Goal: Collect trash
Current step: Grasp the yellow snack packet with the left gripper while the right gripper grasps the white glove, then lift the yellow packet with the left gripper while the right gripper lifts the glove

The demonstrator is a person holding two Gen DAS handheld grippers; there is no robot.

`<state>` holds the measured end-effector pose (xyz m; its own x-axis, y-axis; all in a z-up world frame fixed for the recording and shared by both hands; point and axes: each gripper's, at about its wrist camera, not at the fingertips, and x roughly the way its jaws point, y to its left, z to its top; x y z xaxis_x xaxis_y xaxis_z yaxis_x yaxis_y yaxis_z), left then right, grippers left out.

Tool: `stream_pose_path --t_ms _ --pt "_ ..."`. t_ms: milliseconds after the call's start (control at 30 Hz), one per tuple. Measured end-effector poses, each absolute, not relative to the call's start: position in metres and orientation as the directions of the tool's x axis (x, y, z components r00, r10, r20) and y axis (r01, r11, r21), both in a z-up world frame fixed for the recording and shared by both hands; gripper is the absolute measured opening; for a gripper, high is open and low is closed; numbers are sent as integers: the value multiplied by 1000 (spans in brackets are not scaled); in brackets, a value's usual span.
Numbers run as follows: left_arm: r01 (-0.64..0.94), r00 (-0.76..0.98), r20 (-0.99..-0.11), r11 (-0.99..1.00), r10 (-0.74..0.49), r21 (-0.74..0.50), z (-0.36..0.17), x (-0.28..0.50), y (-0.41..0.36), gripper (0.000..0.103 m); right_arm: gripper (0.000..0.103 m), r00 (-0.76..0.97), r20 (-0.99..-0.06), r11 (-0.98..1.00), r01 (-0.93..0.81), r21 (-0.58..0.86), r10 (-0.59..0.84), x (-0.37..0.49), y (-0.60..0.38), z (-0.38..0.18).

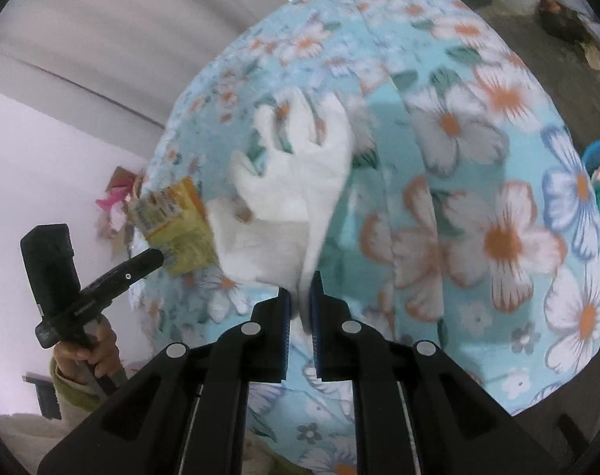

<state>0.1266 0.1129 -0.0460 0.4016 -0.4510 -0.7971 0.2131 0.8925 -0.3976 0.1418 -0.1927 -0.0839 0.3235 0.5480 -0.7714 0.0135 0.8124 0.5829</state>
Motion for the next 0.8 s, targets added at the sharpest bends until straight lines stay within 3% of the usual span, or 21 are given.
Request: stream_pose_path --t_ms 233,267,333,400,600,800 --pt "93 425 -806 905 -412 -414 -69 147 120 47 14 332 -761 798 37 602 558 142 -197 -84" --pt "93 430 -802 904 -415 -417 -69 149 119 47 17 334 -763 801 38 598 553 142 -197 -84" --pt "107 441 -795 904 -417 -414 -68 150 115 48 37 345 -767 806 48 590 541 143 -199 -82" --pt "116 448 -796 909 -408 -400 -69 150 111 48 47 369 -763 803 66 592 531 143 -205 -79" --pt "240 529 -819 965 -224 -109 -71 138 71 46 48 376 -768 805 87 586 518 149 -211 -78" --pt "250 554 -809 966 -195 -62 -68 133 66 35 48 365 -770 800 99 592 524 154 -207 -81"
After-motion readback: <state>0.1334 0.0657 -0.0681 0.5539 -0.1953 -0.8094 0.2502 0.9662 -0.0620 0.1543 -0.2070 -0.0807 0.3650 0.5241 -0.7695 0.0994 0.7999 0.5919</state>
